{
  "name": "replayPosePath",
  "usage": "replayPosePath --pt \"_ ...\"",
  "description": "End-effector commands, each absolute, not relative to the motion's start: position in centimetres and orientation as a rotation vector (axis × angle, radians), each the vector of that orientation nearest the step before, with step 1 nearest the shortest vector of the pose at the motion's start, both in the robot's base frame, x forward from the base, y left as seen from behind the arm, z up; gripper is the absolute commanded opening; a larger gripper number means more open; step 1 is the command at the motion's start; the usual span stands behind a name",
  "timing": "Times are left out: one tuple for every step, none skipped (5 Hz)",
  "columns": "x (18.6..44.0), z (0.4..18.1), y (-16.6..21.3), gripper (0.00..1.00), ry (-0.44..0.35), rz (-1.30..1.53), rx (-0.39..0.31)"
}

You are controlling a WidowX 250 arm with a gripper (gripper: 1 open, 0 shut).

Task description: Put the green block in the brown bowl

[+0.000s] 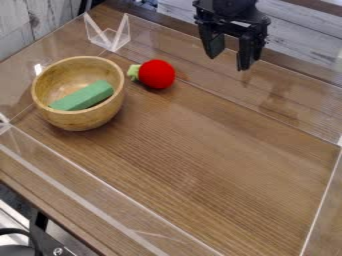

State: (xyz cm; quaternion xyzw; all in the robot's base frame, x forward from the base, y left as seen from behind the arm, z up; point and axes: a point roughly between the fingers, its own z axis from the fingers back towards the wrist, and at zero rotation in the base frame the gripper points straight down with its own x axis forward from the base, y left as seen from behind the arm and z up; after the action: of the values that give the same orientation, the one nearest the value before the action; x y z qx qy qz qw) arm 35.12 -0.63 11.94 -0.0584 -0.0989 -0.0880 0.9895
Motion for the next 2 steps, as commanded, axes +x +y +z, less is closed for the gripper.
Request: replayPosePath --pt "36.77 13.31 1.3 0.0 -0.258 -0.17 -0.099" --pt "36.28 13.21 0.72 1.0 -0.26 -0.18 -0.095"
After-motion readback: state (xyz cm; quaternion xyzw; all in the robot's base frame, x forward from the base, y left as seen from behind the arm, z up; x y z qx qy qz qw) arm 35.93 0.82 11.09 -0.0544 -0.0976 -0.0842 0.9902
